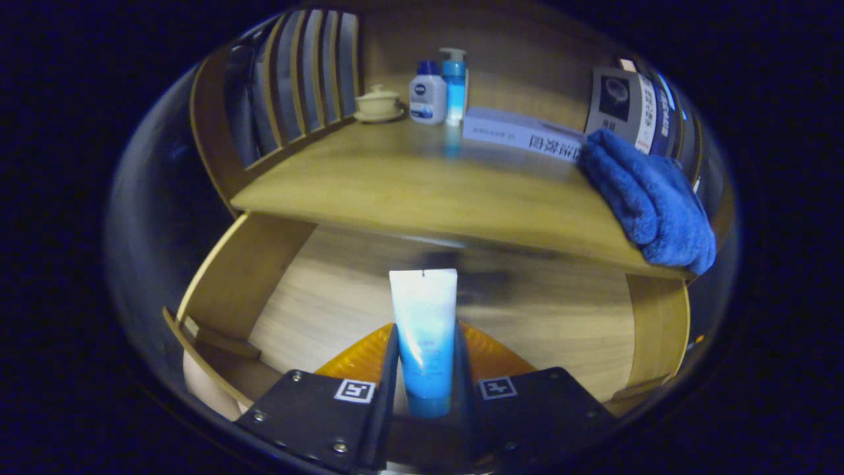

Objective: Pull open the drawer, take out the items inside it, and place them on the countertop above the cabinet.

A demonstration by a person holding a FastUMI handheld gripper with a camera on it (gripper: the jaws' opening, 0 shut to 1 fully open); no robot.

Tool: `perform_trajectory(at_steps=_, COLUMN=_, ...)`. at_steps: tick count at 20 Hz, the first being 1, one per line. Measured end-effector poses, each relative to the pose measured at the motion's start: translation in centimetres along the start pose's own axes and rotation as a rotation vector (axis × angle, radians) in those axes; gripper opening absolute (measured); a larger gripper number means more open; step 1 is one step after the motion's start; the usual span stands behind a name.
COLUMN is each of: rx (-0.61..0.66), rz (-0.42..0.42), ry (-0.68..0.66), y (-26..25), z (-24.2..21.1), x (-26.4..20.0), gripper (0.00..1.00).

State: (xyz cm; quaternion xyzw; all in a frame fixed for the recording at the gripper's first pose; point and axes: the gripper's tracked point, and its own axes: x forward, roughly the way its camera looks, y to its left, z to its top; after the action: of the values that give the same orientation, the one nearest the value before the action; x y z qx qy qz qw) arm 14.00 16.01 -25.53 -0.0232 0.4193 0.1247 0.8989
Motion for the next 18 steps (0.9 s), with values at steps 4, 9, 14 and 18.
perform_trajectory(at_steps=4, rx=0.015, rz=0.01, ry=-0.127, y=0.9, z=1.7, x=-2.4, gripper=0.42)
perform_trajectory(at_steps=9, rx=0.085, rz=0.062, ry=-0.229, y=2.0, z=5.1, x=-5.0, gripper=0.43)
perform_trajectory(at_steps=14, rx=0.078, rz=-0.02, ry=-0.31, y=-0.8, z=9.1, x=-4.6, gripper=0.43)
perform_trajectory(at_steps=18, rx=0.084, rz=-0.107, ry=-0.342, y=-2.7, z=11.9, x=-1.5, gripper=0.42)
